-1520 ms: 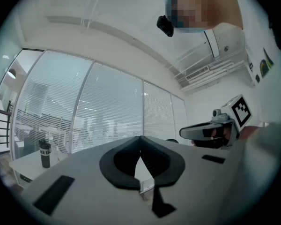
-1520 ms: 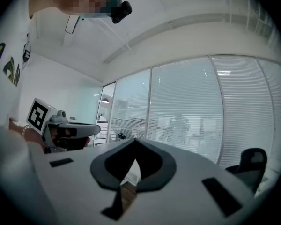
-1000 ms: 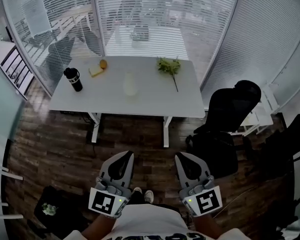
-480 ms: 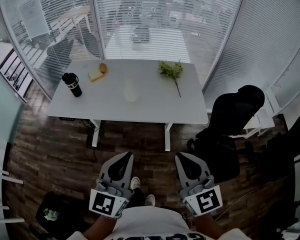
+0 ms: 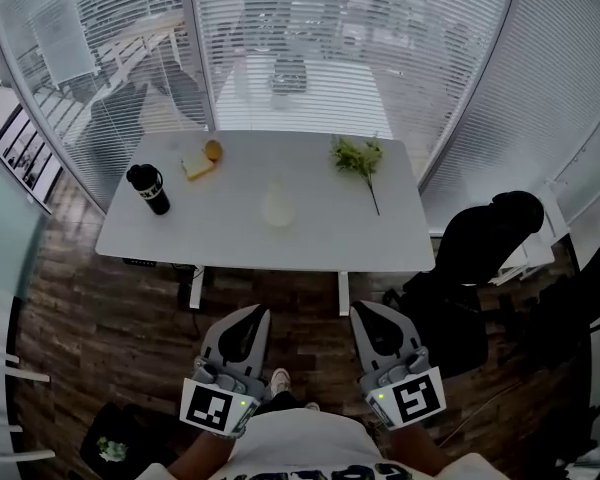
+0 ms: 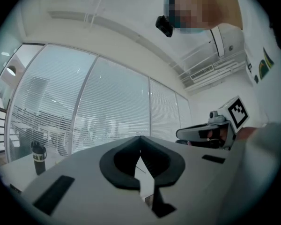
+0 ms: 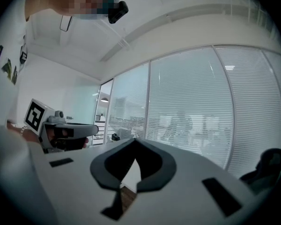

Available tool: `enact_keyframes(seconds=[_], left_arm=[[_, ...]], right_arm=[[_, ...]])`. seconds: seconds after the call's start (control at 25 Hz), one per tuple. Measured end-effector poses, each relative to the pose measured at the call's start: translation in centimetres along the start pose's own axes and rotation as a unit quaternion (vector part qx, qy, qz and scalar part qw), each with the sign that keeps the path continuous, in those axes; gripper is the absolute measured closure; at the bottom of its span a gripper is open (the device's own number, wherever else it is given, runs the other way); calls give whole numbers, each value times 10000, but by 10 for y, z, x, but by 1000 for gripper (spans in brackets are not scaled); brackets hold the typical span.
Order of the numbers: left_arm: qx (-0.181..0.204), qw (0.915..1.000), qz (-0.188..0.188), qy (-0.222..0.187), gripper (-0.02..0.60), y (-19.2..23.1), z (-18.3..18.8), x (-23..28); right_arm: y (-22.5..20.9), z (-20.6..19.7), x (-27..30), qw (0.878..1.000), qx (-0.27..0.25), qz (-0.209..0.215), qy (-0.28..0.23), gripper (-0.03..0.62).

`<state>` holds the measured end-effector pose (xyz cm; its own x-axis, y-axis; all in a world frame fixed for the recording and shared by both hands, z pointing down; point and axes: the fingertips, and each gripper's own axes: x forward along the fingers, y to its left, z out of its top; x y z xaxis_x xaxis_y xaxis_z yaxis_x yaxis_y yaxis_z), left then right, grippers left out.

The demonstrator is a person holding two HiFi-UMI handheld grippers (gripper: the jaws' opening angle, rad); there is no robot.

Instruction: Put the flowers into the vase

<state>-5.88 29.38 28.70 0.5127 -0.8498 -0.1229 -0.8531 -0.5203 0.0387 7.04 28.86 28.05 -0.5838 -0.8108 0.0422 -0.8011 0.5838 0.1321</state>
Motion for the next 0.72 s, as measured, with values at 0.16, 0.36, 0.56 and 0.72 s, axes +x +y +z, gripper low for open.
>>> enact_keyframes(seconds=[0.16, 0.36, 0.56, 0.72], left_arm=[[-71, 9999, -91, 96, 569, 26, -6, 10], [-118, 9996, -192, 168, 569, 51, -9, 22], [-153, 9995, -213, 177, 569, 69, -12, 33], [-115, 9997, -210, 91, 569, 81, -11, 47]], right_arm=[[2, 1, 32, 10000, -9, -33, 30, 584], [2, 1, 59, 9999, -12, -109, 67, 585], [-4, -2, 78, 9998, -19, -158, 94, 584], [-12, -3, 95, 9998, -14, -172, 109, 584]])
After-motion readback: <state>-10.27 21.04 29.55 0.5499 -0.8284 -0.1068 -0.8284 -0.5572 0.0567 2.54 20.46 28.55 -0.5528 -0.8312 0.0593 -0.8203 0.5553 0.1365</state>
